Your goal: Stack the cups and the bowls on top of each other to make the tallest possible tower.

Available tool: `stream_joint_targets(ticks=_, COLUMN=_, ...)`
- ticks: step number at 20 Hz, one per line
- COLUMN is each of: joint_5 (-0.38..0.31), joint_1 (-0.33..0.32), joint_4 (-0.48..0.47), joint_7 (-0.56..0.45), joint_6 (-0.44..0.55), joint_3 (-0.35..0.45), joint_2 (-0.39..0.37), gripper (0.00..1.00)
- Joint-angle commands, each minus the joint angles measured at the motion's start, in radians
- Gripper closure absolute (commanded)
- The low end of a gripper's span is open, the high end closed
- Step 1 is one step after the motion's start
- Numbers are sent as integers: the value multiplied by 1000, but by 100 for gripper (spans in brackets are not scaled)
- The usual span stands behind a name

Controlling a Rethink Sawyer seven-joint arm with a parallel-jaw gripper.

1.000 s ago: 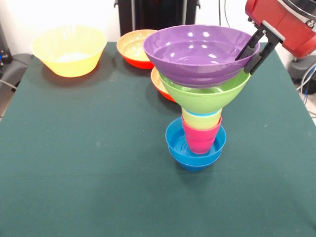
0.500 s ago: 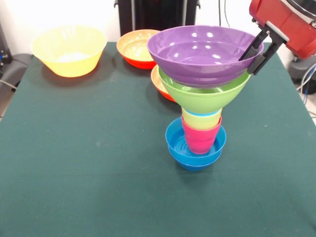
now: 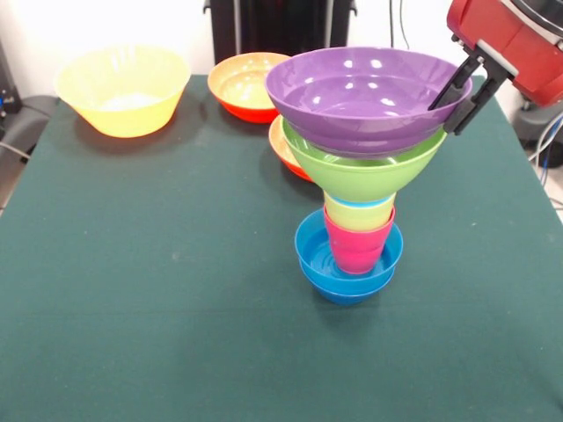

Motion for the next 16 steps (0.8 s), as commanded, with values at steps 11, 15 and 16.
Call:
stream_joint_targets(ticks=11, joint_5=-46, joint_1=27, joint_4=9, joint_7=200, joint_6=25, joint_3=119, joint_2=22, gripper=100)
stream_joint_targets(ticks=15, joint_5=-46, joint_1=29, joint_4=10, joint_7=200, joint_6=27, joint_3=121, joint_2=22, gripper=100)
stream_joint_targets(ticks=16, joint_5=-46, joint_1=29, joint_4=10, joint_7=200, joint_6=28, joint_3=121, joint_2=22, gripper=100)
